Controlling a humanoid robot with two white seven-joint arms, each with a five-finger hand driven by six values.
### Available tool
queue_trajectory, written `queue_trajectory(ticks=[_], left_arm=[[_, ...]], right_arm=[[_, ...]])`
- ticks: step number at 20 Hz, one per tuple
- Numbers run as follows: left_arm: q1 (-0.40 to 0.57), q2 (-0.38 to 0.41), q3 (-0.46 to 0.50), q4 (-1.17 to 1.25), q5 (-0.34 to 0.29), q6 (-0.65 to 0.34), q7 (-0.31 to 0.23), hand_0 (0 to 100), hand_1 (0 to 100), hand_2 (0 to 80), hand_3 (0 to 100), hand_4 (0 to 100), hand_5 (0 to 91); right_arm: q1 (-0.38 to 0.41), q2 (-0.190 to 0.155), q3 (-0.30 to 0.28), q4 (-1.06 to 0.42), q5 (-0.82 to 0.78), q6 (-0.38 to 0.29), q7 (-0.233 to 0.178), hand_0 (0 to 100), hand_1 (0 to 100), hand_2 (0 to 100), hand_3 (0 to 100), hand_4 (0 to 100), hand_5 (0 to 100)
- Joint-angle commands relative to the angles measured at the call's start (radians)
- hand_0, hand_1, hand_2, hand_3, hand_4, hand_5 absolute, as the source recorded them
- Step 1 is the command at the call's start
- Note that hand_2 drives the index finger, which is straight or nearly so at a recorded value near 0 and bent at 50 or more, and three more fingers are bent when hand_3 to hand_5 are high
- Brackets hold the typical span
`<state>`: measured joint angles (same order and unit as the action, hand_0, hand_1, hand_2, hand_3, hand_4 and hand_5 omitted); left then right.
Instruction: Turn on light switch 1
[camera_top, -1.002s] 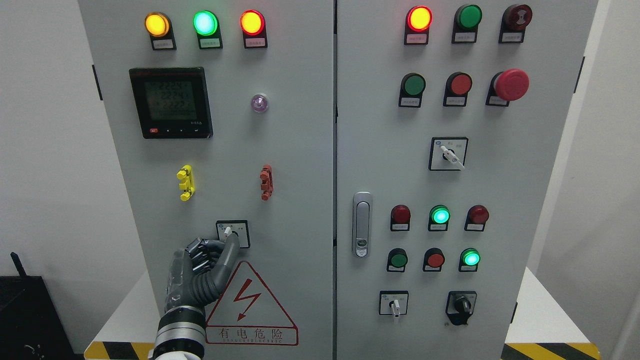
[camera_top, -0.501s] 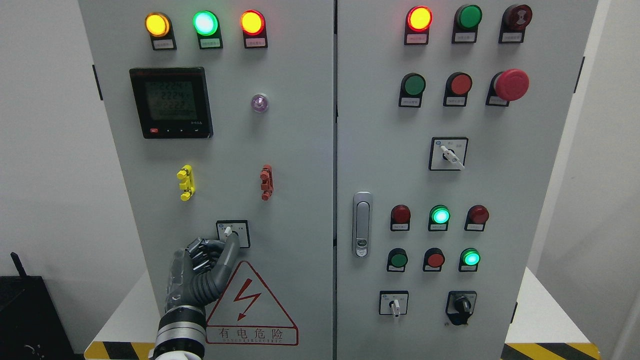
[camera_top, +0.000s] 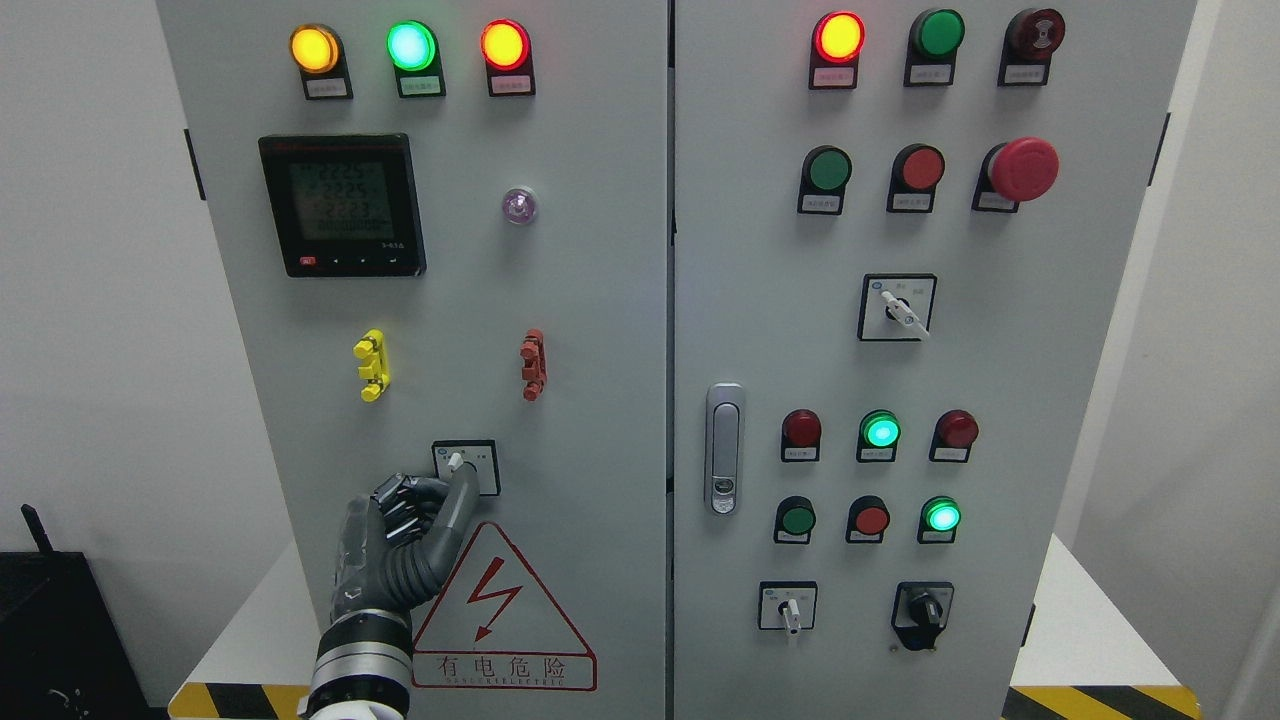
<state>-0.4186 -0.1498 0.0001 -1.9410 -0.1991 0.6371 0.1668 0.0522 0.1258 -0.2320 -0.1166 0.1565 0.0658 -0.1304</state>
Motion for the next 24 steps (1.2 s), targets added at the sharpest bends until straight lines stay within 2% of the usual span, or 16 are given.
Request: queue_trajectory(ticks=[1,24], left_arm=[[-0.002,-0.001,-0.011,0.001,0.001,-0.001,0.0,70,55,60.1,80,90,83.0],[-0.002,-0.001,-0.025,0.01,0.003,0.001,0.0,83,54,60.5,82,91,83.0]], right_arm=[[0.0,0.0,0.0,0.0,0.0,0.0,0.0,30,0,0,0,0,0],[0.0,0.0,-0.001,0.0,0.0,0.0,0.0,30,0,0,0,0,0]])
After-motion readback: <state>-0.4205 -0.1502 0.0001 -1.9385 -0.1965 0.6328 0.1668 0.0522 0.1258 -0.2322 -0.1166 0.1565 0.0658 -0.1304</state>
